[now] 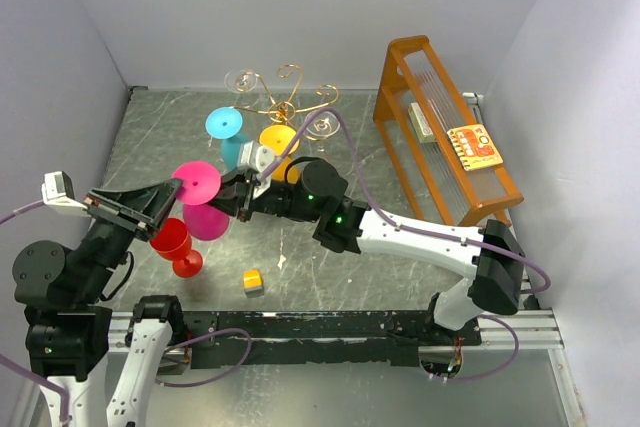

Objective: Place the wine glass upside down on the wine glass rack

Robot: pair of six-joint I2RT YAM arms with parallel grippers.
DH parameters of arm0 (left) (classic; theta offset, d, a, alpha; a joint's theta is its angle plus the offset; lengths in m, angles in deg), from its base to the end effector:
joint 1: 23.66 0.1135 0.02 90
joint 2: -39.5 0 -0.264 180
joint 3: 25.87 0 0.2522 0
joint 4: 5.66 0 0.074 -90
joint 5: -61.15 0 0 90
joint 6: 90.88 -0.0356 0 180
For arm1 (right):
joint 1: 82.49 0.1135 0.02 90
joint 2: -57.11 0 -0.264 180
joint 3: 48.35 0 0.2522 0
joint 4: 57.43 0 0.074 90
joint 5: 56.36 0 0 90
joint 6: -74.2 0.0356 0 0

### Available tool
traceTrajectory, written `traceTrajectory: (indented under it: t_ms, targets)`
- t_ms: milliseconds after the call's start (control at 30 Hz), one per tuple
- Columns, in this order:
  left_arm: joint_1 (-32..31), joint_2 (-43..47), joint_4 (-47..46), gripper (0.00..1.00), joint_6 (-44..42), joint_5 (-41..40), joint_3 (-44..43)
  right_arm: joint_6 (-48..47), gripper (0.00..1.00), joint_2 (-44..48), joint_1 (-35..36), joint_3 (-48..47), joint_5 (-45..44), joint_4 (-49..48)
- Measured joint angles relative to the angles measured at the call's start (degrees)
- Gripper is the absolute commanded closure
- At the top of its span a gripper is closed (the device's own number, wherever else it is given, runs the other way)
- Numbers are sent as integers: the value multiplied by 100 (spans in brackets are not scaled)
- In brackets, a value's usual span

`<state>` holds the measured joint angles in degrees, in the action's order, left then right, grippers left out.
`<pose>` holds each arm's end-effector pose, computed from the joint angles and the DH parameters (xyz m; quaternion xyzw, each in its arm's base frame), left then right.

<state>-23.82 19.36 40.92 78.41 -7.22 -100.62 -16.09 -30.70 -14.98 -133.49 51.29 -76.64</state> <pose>0.0242 -0.0132 0.4250 -0.3011 0.5868 -0.5685 0.4916 0.1298 0.3416 0.3963 -0.4317 0.4219 0.5148 0.6088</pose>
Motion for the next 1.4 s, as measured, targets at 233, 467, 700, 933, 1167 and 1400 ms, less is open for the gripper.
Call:
traceTrajectory:
  t_ms: [233,467,700,933,1167,1400]
  targets:
    - [0,-28,7,93,-90,15,0,-90,100,-11,-4,-98,-7,101]
    - [-35,-22,772,93,-525,-682,-599,83,48,44,48,-92,-48,192]
    - [-79,17,772,93,-903,-1617,-1320,354,37,595,4,118,-243,472]
    - [-310,-160,728,93,-1182,-2107,-1318,573,37,1373,7,284,-669,955]
    - [-765,-918,581,93,-1593,-2634,-1740,839,37,2319,7,472,-1445,1379]
    - [-1025,-1823,68,93,-1888,-2850,-2039,1016,37,2966,7,833,-2118,1543]
